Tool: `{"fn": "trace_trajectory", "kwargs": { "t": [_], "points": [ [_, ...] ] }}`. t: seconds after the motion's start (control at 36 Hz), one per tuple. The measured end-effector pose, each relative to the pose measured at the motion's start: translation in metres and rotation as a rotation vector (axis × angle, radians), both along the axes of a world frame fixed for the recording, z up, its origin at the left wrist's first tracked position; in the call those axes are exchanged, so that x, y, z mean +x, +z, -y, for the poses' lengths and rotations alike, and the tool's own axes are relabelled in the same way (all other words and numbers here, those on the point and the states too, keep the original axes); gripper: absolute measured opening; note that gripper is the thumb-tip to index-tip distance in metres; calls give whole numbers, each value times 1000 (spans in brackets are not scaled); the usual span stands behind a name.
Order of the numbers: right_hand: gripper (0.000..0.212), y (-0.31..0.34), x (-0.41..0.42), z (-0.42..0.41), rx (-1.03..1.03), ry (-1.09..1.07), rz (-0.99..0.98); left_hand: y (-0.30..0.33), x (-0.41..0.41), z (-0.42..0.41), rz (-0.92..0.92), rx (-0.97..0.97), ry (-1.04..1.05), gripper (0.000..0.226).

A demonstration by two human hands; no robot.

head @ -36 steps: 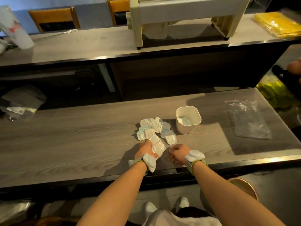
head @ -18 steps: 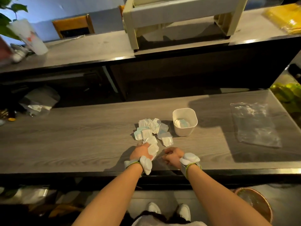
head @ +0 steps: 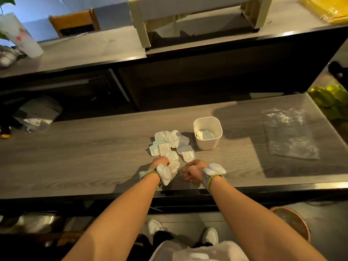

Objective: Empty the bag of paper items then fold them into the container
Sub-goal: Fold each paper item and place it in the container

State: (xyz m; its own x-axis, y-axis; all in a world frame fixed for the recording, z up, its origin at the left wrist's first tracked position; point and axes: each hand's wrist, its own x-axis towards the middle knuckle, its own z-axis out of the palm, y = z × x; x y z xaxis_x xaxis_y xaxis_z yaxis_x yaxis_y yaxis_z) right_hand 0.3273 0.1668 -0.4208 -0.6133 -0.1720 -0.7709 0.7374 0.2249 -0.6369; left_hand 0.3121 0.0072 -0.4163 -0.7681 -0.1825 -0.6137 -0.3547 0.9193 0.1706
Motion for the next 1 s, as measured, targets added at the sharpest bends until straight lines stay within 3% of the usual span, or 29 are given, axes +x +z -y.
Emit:
{"fn": "trace_trajectory", "kwargs": {
  "t": [0.06,0.17,0.25,0.39,0.47,0.58,0.64,0.75,0.86,1.0],
  "points": [
    [5,2,2,4,16,-8,-14,6,3,-4,-29,62,18,21],
    [40,-2,4,12,5,-76,-67,6,11,-6,-109,394,175,28],
    [47,-3,2,17,-27,-132,-101,9,14,-8,-165,559,202,39],
    [62,-21,-7,17,33,-234,-180,8,10,-13,-26,751,285,11],
    [54,-37,-12,13,32,-283,-193,9,6,-15,42,776,378,9],
    [17,-28,-12,11,22,-341,-191,0,-7,-8,-111,775,618,6],
    [9,-23,-10,9,-34,-377,-189,2,-13,-7,-56,821,690,7],
    [15,-16,-7,6,-148,-371,-165,4,-15,-13,38,816,593,16],
    [17,-13,-4,-3,-242,-384,-125,-4,-12,-7,-16,788,505,11],
    [22,-5,-2,-9,-396,-375,-93,3,-11,-6,113,937,611,33]
  ]
}}
